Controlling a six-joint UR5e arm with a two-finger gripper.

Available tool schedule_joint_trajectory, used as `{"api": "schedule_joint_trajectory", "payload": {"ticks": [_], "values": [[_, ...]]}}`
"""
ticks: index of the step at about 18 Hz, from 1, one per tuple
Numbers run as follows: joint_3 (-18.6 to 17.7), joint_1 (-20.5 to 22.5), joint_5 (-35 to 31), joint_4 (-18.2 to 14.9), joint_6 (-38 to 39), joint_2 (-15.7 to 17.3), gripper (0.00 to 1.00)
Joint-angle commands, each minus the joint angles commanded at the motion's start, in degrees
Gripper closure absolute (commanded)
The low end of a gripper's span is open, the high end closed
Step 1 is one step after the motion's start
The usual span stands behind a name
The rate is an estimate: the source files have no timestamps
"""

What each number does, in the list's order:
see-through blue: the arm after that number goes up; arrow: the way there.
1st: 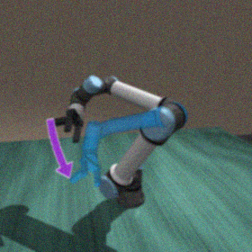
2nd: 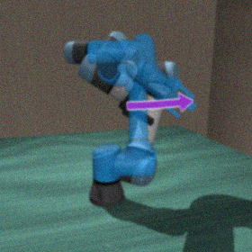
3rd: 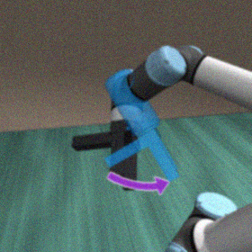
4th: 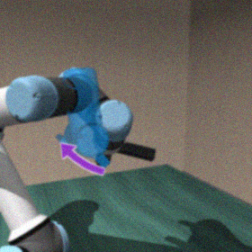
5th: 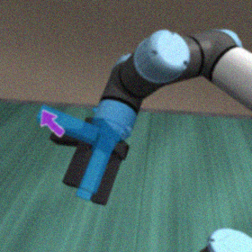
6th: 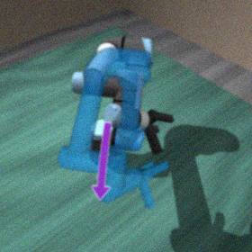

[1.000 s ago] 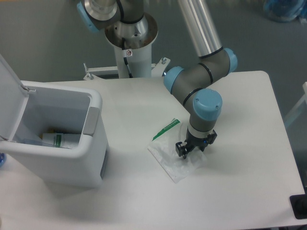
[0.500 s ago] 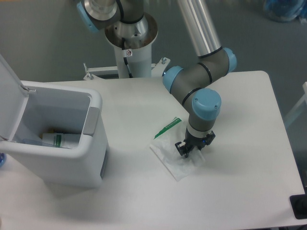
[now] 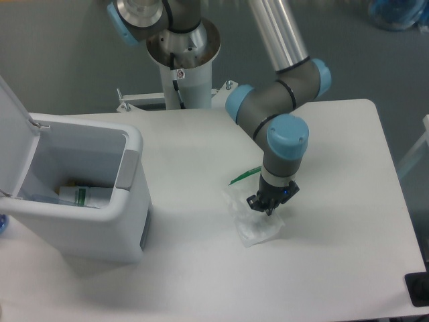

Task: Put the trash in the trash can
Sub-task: 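Lower the gripper onto the bag and pinch its edge, then lift the bag and carry it over the trash bin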

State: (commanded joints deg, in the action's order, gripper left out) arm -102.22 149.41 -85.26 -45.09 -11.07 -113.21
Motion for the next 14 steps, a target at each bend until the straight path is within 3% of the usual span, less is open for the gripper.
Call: {"api": "schedule_joint_trajectory", "payload": {"ticks": [2, 5, 7, 14], "values": [[1.1, 0.1, 1.0, 0.0, 0.3, 1.7, 1.00], [3.4, 0.5, 9.2, 0.5, 0.2, 9.4, 1.00], [5.0, 0.6, 11.2, 0.9, 0.3, 13.6, 1.00], [13.2, -0.1, 19.9, 1.3, 5.7, 19.4, 1.00]]}}
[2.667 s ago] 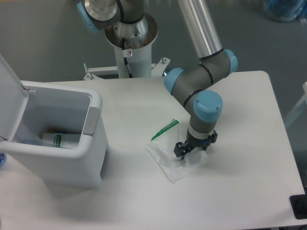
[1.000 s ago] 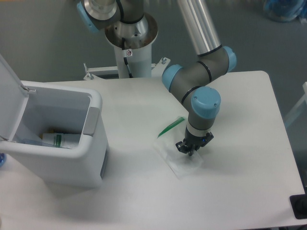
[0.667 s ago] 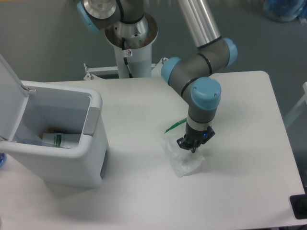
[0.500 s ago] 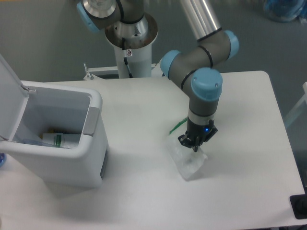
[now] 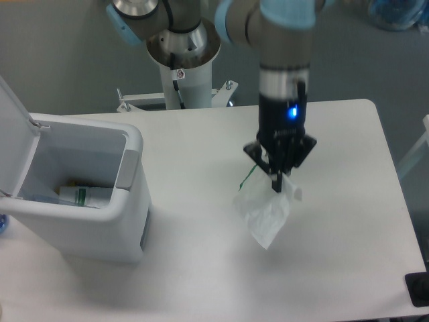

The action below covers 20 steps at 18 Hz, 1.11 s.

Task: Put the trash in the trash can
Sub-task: 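Lift the bag and carry it over the trash bin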

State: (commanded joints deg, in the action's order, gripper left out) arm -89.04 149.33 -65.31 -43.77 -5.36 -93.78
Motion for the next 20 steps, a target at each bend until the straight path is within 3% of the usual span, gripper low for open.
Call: {"api": "schedule_joint_trajectory", "payload": {"ticks": [6, 14, 20], "values": [[2.1, -3.1, 11.9, 2.3, 0.8, 1.5, 1.00], [1.9, -11.3, 12.1, 2.4, 0.4, 2.1, 1.00], [-0.9, -16.2, 12.2, 2.4, -4.7, 2.0, 1.00]]}}
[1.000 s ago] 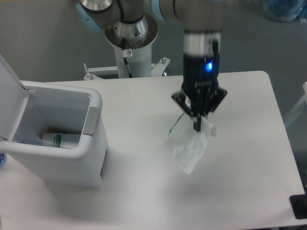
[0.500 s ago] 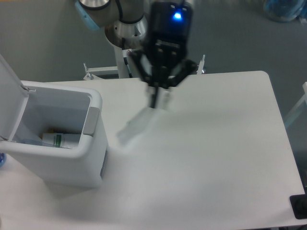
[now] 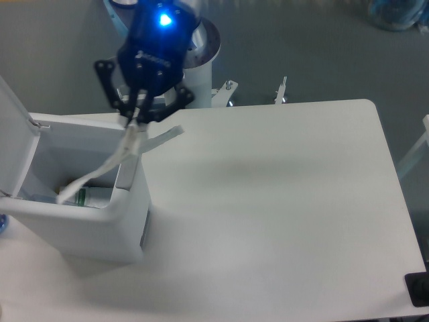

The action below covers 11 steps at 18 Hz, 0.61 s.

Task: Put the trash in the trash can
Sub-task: 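Lift the bag and carry it over the trash bin, then lower the bag into the bin and open the gripper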

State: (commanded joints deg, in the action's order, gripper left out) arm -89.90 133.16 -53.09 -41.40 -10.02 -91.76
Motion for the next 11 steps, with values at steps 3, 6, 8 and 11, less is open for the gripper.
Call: {"api": "schedule_joint_trajectory", "payload": {"ticks": [3, 6, 8, 11], "values": [[-2.2, -1.4, 0.0, 0.0, 0.3, 0.2, 1.00], [-4.0, -2.3, 0.0, 0.0, 0.3, 0.8, 1.00], [-4.6, -3.2, 0.0, 0.0, 1.0, 0.6, 1.00], [-6.2, -3.6, 0.0, 0.0, 1.1, 0.6, 1.00]]}}
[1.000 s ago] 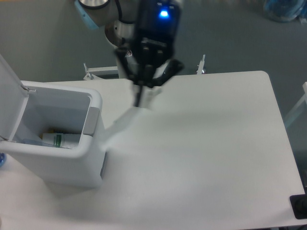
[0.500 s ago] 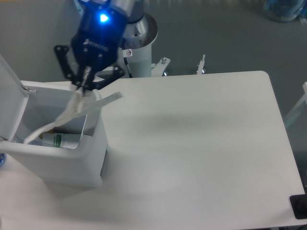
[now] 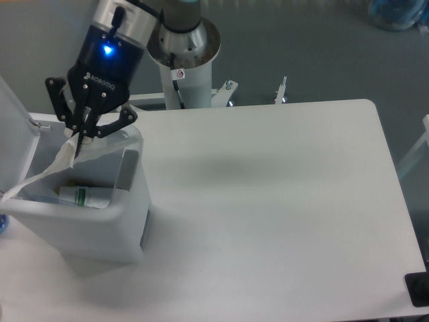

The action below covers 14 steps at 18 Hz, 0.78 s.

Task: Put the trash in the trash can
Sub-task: 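Lower the bag into the bin and open the gripper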

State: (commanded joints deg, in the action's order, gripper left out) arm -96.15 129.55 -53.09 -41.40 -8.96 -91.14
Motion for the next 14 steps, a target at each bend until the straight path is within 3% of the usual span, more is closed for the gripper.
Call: {"api": "schedule_joint_trajectory", "payload": {"ticks": [14], "values": [[-3.8, -2.5, -0.2, -0.3, 0.0, -1.3, 1.00]]}}
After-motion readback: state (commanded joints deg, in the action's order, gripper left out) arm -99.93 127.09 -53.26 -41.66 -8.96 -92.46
